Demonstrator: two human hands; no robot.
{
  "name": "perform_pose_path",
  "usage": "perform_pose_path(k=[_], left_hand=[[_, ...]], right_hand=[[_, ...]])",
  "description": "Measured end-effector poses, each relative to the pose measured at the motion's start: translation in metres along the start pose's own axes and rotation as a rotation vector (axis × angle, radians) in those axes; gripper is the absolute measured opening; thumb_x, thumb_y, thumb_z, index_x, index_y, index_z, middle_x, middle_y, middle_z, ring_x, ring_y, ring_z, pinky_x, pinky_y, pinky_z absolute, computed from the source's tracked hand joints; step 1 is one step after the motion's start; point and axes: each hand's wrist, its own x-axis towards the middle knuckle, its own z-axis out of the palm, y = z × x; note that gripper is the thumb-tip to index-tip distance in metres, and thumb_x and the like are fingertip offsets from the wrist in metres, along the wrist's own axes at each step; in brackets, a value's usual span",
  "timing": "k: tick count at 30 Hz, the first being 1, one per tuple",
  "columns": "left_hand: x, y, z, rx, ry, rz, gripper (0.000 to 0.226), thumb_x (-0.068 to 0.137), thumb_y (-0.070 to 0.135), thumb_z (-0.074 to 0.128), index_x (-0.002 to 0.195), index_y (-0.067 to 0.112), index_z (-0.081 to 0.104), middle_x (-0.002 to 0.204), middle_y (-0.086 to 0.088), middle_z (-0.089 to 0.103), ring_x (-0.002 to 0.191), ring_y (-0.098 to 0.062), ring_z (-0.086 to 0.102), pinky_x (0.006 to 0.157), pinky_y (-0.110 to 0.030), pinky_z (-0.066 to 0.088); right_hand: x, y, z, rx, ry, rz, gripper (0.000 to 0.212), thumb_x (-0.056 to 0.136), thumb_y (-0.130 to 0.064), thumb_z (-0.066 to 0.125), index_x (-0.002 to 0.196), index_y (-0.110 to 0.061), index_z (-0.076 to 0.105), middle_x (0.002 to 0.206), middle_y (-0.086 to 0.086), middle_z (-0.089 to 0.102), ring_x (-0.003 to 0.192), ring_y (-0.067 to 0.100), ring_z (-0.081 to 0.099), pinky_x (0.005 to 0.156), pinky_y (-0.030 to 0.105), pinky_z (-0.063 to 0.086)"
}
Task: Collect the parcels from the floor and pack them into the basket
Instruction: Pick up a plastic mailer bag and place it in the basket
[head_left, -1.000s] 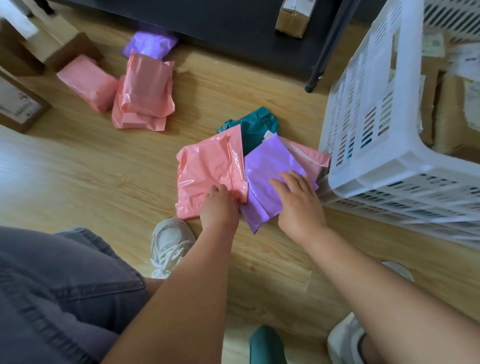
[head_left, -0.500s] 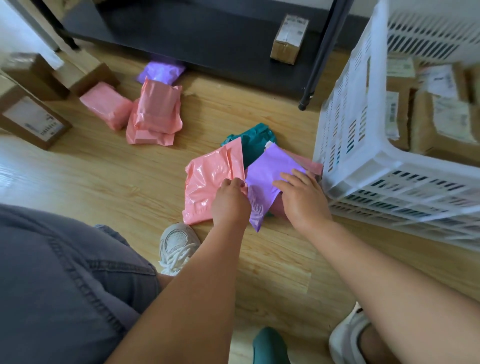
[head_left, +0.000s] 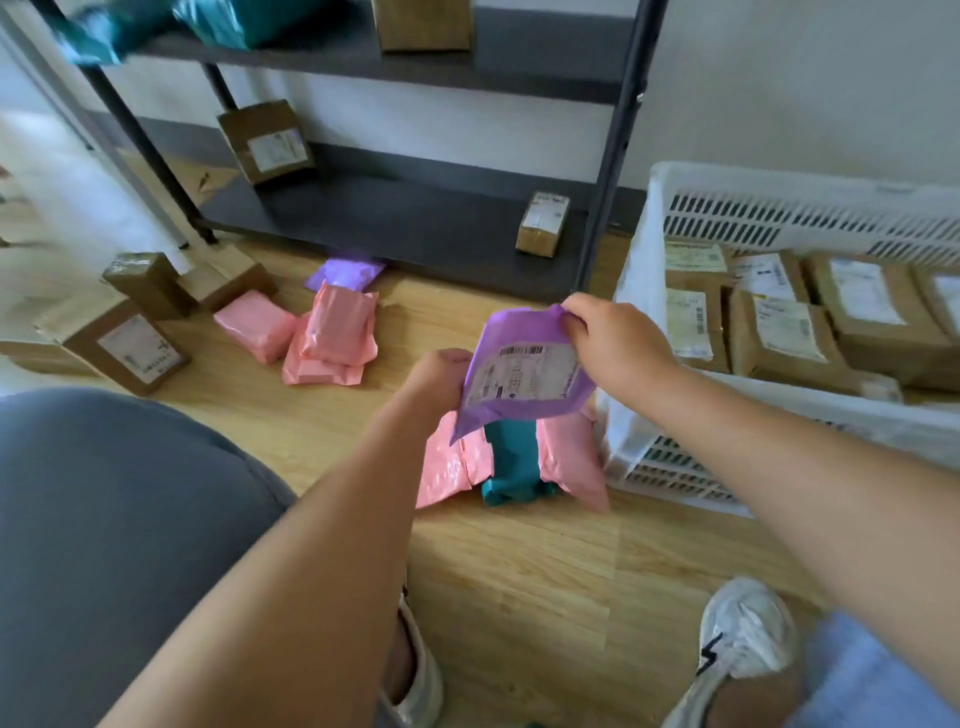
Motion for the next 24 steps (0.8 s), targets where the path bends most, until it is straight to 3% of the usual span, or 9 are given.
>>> perform_pose_path(k=[3,5,8,11,13,17,21,23,24], left_hand=[[-0.003,0.024,-0.015,-0.252,-0.023,-0.018,0.025,0.099,0.028,0.052,0.082,0.013,0.064,0.091,-0.013,0.067,0.08,-0.024,0.064,0.077,-0.037,0.057],[-0.01,0.037,-0.02,-0.483,-0.096,0.014,0.039,0.099,0.047,0.045,0.099,0.017,0.068,0.11,-0.009,0.07,0.102,-0.027,0.066,0.094,-0.046,0.053],[-0.019,0.052,-0.015,-0.669,-0.223,0.09,0.066,0.093,0.068,0.027,0.114,0.02,0.067,0.117,-0.008,0.07,0.112,-0.027,0.065,0.099,-0.045,0.049],[-0.026,0.059,-0.001,-0.719,-0.239,0.084,0.069,0.091,0.071,0.027,0.115,0.019,0.066,0.115,-0.013,0.069,0.109,-0.03,0.064,0.099,-0.043,0.05],[-0.028,0.059,0.006,-0.705,-0.217,0.098,0.061,0.09,0.064,0.038,0.118,0.017,0.064,0.109,-0.012,0.07,0.1,-0.025,0.067,0.09,-0.038,0.056],[-0.024,0.061,0.011,-0.714,-0.068,0.17,0.028,0.088,0.0,0.064,0.116,-0.003,0.064,0.103,-0.013,0.072,0.083,-0.021,0.07,0.074,-0.028,0.059],[-0.023,0.065,0.01,-0.691,0.053,0.141,0.026,0.084,-0.004,0.068,0.11,0.0,0.067,0.107,-0.013,0.072,0.093,-0.03,0.071,0.085,-0.04,0.058],[-0.025,0.068,0.01,-0.641,0.093,0.163,0.023,0.084,-0.002,0.069,0.108,0.003,0.069,0.101,-0.009,0.074,0.092,-0.029,0.071,0.084,-0.04,0.059],[-0.025,0.07,0.01,-0.603,0.107,0.189,0.021,0.085,0.0,0.07,0.106,0.005,0.069,0.099,-0.006,0.075,0.09,-0.027,0.072,0.083,-0.04,0.059]], right_hand=[[0.01,-0.003,-0.039,0.125,0.041,0.054,0.025,0.101,-0.028,0.04,0.086,-0.02,0.058,0.08,0.002,0.062,0.076,0.025,0.058,0.059,0.032,0.04],[0.015,0.0,-0.061,0.176,0.055,0.102,0.027,0.101,-0.027,0.041,0.087,-0.018,0.063,0.08,0.003,0.063,0.077,0.026,0.06,0.061,0.032,0.042],[0.015,0.012,-0.085,0.261,0.077,0.223,0.023,0.1,-0.024,0.045,0.092,-0.015,0.065,0.083,0.006,0.065,0.077,0.026,0.061,0.061,0.028,0.042],[0.013,0.023,-0.089,0.391,0.112,0.361,0.023,0.097,-0.021,0.051,0.099,-0.005,0.067,0.091,0.015,0.067,0.081,0.032,0.066,0.071,0.045,0.057],[0.013,0.025,-0.085,0.456,0.119,0.44,0.023,0.096,-0.018,0.052,0.1,0.0,0.067,0.092,0.019,0.067,0.078,0.033,0.066,0.074,0.047,0.058],[0.01,0.023,-0.083,0.507,0.133,0.487,0.02,0.095,-0.014,0.05,0.097,0.001,0.064,0.077,0.014,0.058,0.061,0.021,0.052,0.048,0.022,0.036],[0.01,0.023,-0.083,0.51,0.164,0.408,0.018,0.094,-0.015,0.053,0.077,-0.012,0.05,0.068,0.005,0.044,0.057,0.019,0.042,0.049,0.025,0.029],[0.009,0.021,-0.085,0.468,0.18,0.346,0.007,0.092,-0.02,0.058,0.091,-0.016,0.054,0.08,-0.002,0.052,0.069,0.015,0.05,0.052,0.024,0.033],[0.009,0.021,-0.086,0.448,0.203,0.323,0.014,0.092,-0.023,0.061,0.103,-0.019,0.055,0.091,-0.005,0.055,0.078,0.013,0.053,0.055,0.021,0.034]])
